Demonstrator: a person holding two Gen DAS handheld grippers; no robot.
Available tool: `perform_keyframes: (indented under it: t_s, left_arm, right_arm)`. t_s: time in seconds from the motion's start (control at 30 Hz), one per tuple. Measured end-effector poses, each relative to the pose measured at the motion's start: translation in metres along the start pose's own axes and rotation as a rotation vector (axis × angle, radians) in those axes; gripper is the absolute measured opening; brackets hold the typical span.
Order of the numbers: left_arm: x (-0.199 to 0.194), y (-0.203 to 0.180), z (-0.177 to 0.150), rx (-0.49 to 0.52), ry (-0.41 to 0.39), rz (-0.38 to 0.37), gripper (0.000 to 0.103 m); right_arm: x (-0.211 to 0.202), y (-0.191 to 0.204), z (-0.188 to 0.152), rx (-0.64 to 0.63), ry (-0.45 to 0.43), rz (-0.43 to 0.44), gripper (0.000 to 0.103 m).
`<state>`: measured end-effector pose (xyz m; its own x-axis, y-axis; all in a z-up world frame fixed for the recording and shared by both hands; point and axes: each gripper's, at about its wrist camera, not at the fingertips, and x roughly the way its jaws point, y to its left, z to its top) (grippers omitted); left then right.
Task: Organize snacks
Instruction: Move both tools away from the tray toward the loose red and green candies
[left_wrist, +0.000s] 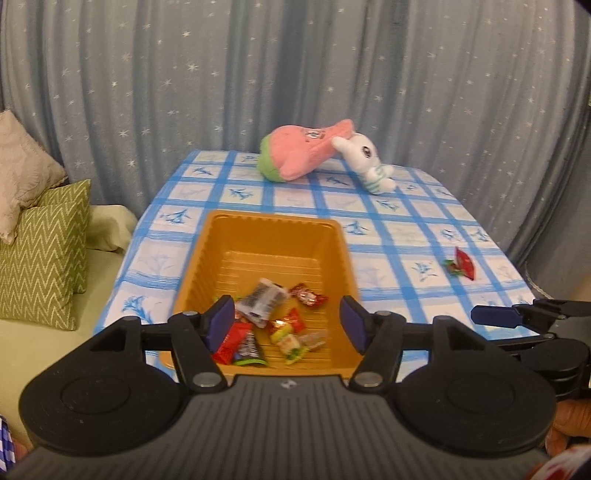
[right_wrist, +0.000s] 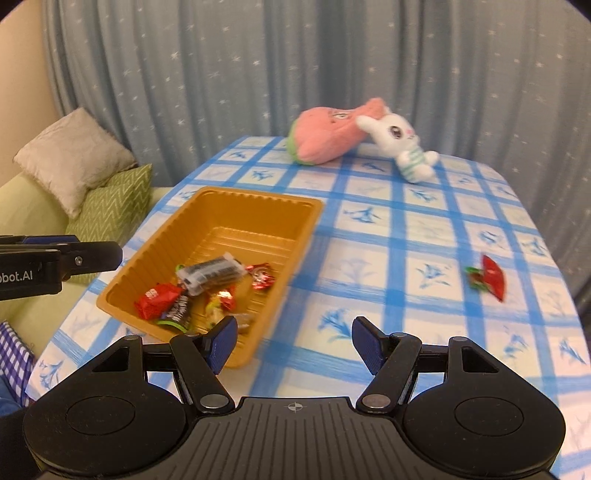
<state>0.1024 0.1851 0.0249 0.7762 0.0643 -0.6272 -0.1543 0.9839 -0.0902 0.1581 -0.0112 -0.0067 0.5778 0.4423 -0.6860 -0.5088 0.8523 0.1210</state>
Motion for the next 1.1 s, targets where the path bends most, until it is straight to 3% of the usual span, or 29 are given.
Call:
perform_keyframes:
  t_s: [0.6,1.1]
  left_arm:
    - [0.0,-0.088,-0.014,0.088,0.024,-0.122,0.066]
    - [0.017,-0.118,-0.012,0.119,0.039,-0.161,0.067]
  right_arm:
    - [-0.065,-0.085,-0.039,0.168,-0.021,-0.132,0.069]
    - [-0.078,-0.126,-0.051,0.257,-0.034,-0.195,0.069]
